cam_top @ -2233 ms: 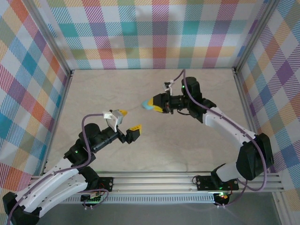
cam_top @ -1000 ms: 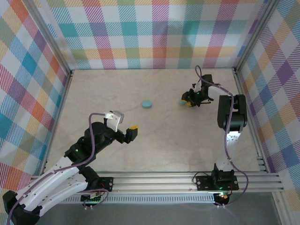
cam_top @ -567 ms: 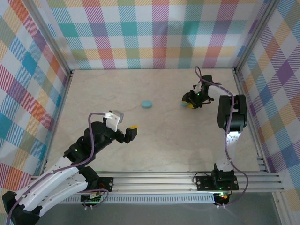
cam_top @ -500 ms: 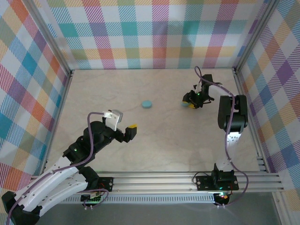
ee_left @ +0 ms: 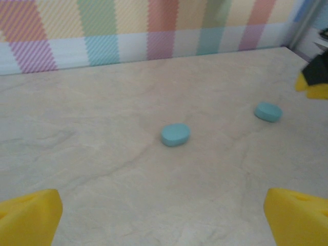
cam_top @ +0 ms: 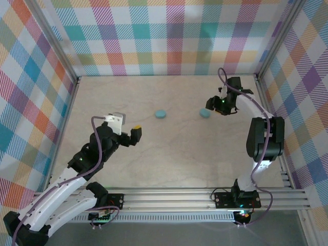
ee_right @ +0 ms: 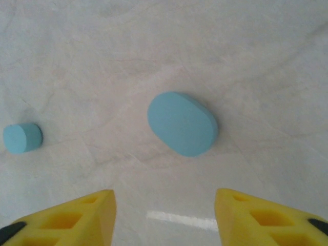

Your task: Insert the wireless bluetooth earbuds into the charging case

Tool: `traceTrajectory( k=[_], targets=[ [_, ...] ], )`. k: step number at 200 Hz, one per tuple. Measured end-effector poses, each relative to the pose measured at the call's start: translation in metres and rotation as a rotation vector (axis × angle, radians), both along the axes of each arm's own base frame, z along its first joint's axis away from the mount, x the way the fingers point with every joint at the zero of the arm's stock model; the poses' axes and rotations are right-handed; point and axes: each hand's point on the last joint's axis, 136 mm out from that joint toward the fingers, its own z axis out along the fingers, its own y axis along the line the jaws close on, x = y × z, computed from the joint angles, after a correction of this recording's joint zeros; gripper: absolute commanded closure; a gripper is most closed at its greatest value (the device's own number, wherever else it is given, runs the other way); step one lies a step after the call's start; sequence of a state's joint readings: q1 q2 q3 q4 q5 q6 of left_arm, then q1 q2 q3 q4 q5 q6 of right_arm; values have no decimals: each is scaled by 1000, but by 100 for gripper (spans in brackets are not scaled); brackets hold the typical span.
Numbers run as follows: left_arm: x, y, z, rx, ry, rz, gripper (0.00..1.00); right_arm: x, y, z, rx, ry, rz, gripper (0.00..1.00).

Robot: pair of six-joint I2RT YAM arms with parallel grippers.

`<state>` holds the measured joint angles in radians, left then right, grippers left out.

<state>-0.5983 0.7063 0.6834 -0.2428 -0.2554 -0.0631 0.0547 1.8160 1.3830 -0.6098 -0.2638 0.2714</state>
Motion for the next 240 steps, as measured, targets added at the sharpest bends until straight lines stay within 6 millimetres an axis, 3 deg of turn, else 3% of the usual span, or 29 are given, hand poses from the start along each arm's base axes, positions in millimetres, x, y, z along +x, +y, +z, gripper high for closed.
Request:
traceTrajectory(
  k=[15, 24, 46, 77, 94, 133, 148, 165, 205, 240],
  targets=[
    [9, 14, 2, 2, 3, 56, 0, -11, -4, 3, -28, -19, 6, 28],
    [16, 26, 0, 10, 13, 100, 0, -16, -8, 7, -48, -45, 8, 17],
    [33, 55, -11, 32, 55, 211, 0, -26, -18, 29, -101, -159, -5, 1],
    [54, 78, -33, 65, 102, 285, 0, -35, -32, 52, -188, -380, -19, 0],
    [63, 83, -53, 94, 125, 300, 0, -40, -40, 42, -244, -455, -26, 0],
    [66, 100, -122, 196, 226, 374, 0, -58, -52, -24, -352, -489, 13, 0],
    [65, 106, -140, 221, 238, 395, 0, -59, -55, -37, -372, -507, 12, 0],
    [63, 109, -150, 234, 235, 400, 0, -59, -55, -40, -378, -551, 8, 0],
    [61, 110, -160, 228, 165, 397, 0, -47, -53, -29, -380, -731, -5, 0],
    [62, 111, -163, 228, 113, 387, 0, -51, -53, -45, -379, -745, -7, 0]
  ],
)
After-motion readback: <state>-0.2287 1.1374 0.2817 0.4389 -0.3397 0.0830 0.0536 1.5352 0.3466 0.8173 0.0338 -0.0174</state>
